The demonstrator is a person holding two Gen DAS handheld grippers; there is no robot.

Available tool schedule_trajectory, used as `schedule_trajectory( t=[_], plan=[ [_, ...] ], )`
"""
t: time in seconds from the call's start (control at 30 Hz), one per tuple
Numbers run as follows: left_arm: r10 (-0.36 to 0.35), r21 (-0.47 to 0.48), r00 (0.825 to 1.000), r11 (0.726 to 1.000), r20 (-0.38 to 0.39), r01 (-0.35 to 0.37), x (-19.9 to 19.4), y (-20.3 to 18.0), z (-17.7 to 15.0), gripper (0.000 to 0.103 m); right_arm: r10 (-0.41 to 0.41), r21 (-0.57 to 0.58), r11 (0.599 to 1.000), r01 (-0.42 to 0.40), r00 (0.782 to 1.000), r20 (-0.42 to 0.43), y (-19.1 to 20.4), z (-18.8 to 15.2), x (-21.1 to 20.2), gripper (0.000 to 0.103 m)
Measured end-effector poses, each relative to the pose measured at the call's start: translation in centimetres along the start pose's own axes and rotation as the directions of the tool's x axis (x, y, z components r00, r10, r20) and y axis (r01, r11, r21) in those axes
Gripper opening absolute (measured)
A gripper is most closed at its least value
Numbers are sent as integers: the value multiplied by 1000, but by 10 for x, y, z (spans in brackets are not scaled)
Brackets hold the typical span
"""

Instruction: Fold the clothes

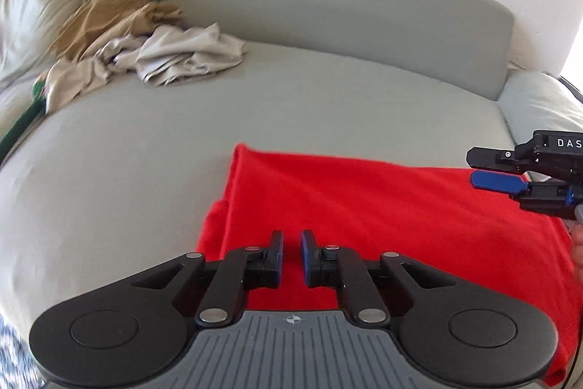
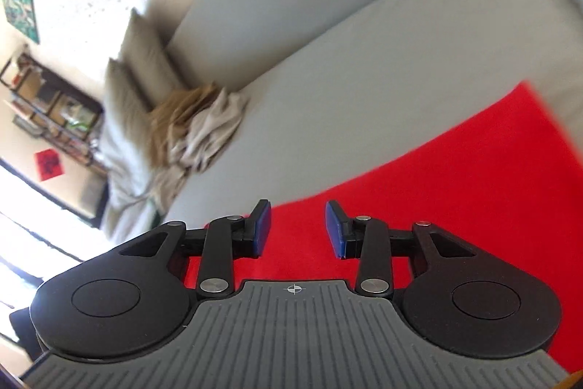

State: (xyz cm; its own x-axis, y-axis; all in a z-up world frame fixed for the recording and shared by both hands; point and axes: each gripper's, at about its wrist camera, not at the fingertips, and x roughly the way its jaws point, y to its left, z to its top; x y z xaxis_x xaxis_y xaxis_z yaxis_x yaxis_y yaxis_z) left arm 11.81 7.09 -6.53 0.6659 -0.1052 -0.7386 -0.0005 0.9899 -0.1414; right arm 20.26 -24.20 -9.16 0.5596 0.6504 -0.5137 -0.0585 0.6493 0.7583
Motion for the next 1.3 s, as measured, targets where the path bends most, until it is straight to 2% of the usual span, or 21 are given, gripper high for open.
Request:
schedule_trajectory(
  t=[0.07, 0.1, 0.13, 0.2, 0.27, 0.33, 0.4, 0.5, 0.6, 0.67, 0.7, 0.73, 0.8, 0.83, 0.93, 1.0, 1.07, 1.13, 1.2, 1.23, 1.3],
  plan=[
    [-5, -27, 1000, 1000, 13, 5, -1, 10, -7, 9, 49, 92, 995, -41, 995, -88, -12, -3, 28, 40],
    [-14, -38, 1000, 999, 19, 15, -1, 14, -9, 9, 51, 131, 991, -36, 992, -115, -18, -4, 40, 26],
    [-25, -51, 999, 998, 22, 26, 0, 18, -10, 9, -39, 114, 992, 44, 998, -41, -23, 0, 36, 1],
    [-46, -82, 998, 995, 31, 48, 1, 25, -12, 11, -213, 98, 974, 203, 971, 109, -31, 7, 29, 1],
    [-64, -120, 997, 990, 41, 69, 2, 31, -14, 11, -356, 154, 932, 327, 904, 235, -43, 18, 16, 1],
    [-71, -127, 996, 989, 55, 78, 3, 32, -15, 11, -358, 223, 927, 301, 888, 289, -45, 21, -4, 11],
    [-67, -126, 996, 989, 63, 75, 4, 31, -17, 11, -240, 174, 965, 197, 929, 282, -35, 16, -8, 11],
    [-55, -117, 996, 991, 66, 62, 4, 27, -18, 11, -56, 51, 997, 49, 988, 144, -3, 1, 20, 14],
    [-62, -120, 996, 990, 69, 70, 3, 29, -19, 11, 68, 25, 997, -67, 997, -37, 14, -13, 67, 15],
    [-70, -128, 995, 989, 70, 79, 3, 31, -19, 11, -17, 1, 1000, 17, 1000, -17, 11, -18, 83, 0],
    [-77, -136, 995, 987, 69, 86, 3, 33, -19, 11, -62, -7, 998, 62, 998, 1, 10, -19, 90, 0],
    [-83, -146, 994, 985, 68, 93, 3, 34, -19, 11, -147, 23, 989, 145, 984, 104, 7, -16, 82, 0],
    [-93, -164, 993, 981, 68, 103, 3, 36, -18, 12, -376, 168, 926, 339, 874, 307, -6, -8, 51, 10],
    [-96, -170, 993, 980, 68, 106, 3, 37, -18, 12, -409, 218, 910, 352, 847, 339, -16, -1, 35, 10],
    [-92, -169, 993, 980, 68, 103, 4, 35, -17, 12, -408, 235, 910, 342, 836, 366, -30, 11, -16, 11],
    [-84, -167, 994, 981, 67, 94, 5, 34, -17, 11, -364, 202, 929, 310, 863, 351, -29, 5, -38, 11],
    [-72, -163, 995, 983, 68, 83, 4, 32, -17, 11, -252, 159, 964, 215, 929, 271, -29, -3, -41, 11],
    [-60, -153, 996, 986, 71, 71, 3, 29, -18, 12, -138, 125, 985, 118, 976, 170, -26, -9, -22, 12],
    [-52, -143, 996, 988, 76, 62, 2, 28, -20, 12, -146, 130, 983, 131, 983, 115, -28, -9, -1, 13],
    [-50, -140, 996, 988, 80, 61, 1, 28, -21, 12, -179, 139, 977, 163, 978, 105, -30, -8, 9, 5],
    [-48, -129, 995, 990, 84, 58, 1, 28, -22, 12, -266, 135, 960, 246, 951, 158, -34, -5, 17, 0]
  ],
)
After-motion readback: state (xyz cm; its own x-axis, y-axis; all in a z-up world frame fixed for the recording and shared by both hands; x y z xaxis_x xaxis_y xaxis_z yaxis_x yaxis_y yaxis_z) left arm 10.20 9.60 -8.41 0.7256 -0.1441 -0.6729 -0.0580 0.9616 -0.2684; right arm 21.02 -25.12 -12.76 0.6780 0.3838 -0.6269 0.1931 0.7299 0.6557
